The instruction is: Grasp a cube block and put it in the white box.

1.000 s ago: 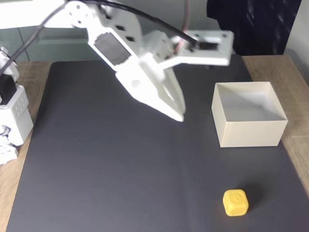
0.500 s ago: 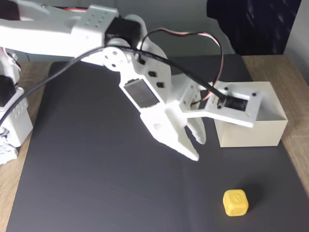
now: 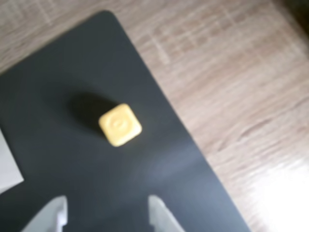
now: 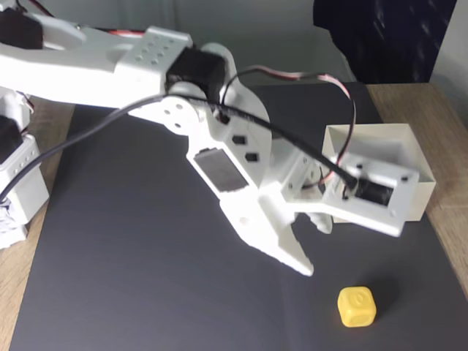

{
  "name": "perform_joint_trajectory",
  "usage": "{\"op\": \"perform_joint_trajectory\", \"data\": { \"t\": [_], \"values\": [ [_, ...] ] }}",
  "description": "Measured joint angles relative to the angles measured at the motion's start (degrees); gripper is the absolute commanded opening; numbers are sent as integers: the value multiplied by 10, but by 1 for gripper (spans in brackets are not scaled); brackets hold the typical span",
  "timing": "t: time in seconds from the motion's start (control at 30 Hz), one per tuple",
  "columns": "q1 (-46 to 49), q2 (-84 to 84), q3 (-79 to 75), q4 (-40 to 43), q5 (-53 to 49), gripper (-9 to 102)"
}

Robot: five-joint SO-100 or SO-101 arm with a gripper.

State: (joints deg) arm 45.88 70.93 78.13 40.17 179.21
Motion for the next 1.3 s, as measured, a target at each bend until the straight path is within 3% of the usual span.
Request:
{"op": "perform_joint_trajectory", "data": {
  "t": [0.27, 0.63, 1.3],
  "values": [
    [6, -99, -99, 7, 0, 23],
    [7, -268, -342, 76, 0, 23],
    [1, -316, -360, 81, -5, 29]
  ]
}}
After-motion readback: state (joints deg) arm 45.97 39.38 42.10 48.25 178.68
